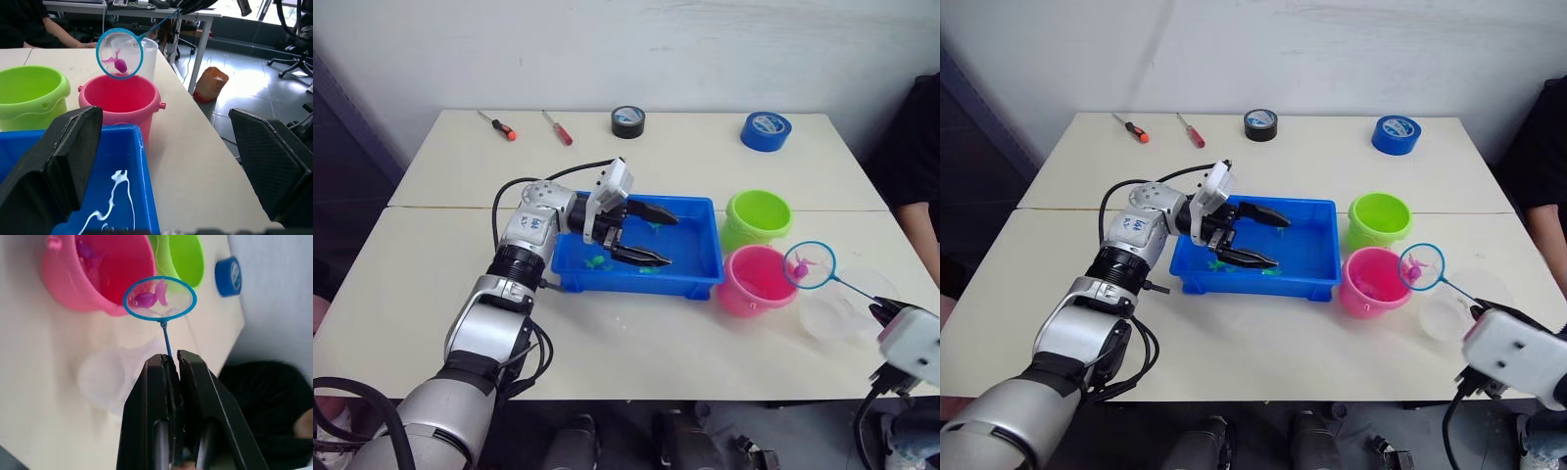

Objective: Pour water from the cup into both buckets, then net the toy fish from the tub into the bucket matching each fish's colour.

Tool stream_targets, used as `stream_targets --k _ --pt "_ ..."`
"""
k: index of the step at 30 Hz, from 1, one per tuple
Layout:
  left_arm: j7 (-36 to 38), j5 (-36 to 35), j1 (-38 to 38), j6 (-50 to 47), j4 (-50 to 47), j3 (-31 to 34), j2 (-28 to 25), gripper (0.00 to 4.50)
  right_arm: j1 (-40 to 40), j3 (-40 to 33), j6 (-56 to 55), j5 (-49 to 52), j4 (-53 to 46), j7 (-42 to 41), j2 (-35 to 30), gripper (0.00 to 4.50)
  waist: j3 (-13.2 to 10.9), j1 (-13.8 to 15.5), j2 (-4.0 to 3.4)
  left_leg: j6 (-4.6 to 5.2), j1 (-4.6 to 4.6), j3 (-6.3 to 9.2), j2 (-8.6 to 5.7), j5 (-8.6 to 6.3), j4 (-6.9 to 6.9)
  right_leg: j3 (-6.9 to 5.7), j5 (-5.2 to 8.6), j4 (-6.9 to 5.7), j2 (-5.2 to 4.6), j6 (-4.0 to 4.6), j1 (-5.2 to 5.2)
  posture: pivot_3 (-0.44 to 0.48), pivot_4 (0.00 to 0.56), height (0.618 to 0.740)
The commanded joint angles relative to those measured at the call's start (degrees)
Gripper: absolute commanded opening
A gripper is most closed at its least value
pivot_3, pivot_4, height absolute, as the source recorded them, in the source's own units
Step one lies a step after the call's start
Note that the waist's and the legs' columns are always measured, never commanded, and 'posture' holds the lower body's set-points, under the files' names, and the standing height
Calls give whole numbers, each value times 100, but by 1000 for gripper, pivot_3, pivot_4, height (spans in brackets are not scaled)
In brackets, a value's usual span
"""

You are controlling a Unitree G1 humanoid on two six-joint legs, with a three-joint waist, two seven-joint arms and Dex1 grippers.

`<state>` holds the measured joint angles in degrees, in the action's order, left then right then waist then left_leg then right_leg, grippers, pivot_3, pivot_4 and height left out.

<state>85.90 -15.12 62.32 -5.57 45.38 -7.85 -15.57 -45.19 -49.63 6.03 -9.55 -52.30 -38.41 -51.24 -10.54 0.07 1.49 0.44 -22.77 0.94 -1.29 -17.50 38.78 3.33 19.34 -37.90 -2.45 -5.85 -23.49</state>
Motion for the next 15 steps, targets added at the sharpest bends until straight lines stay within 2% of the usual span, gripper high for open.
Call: stream_targets --k 1,8,12,15 --pt "64 32 116 117 -74 75 -50 4467 128 10 -1334 -1114 79 75 -53 0 0 -3 0 -2 0 1 0 1 0 -1 0 0 0 0 0 0 150 736" --pt "-30 37 27 110 -187 106 -188 4467 567 -28 -2577 -1677 801 -31 -24 0 0 -3 0 -9 2 0 -1 4 2 0 0 -4 -3 0 1 0 150 736" --pt "-127 73 -7 115 -174 130 -320 4467 1159 57 -2176 -983 970 -262 15 0 0 -18 0 -8 4 -1 -1 4 7 1 0 -6 -5 0 5 0 150 736" --pt "-247 108 -76 30 -148 203 -552 4467 2045 610 -417 660 695 -451 127 0 -1 -61 2 -9 15 -1 4 4 4 0 0 -10 -3 1 10 0 150 736"
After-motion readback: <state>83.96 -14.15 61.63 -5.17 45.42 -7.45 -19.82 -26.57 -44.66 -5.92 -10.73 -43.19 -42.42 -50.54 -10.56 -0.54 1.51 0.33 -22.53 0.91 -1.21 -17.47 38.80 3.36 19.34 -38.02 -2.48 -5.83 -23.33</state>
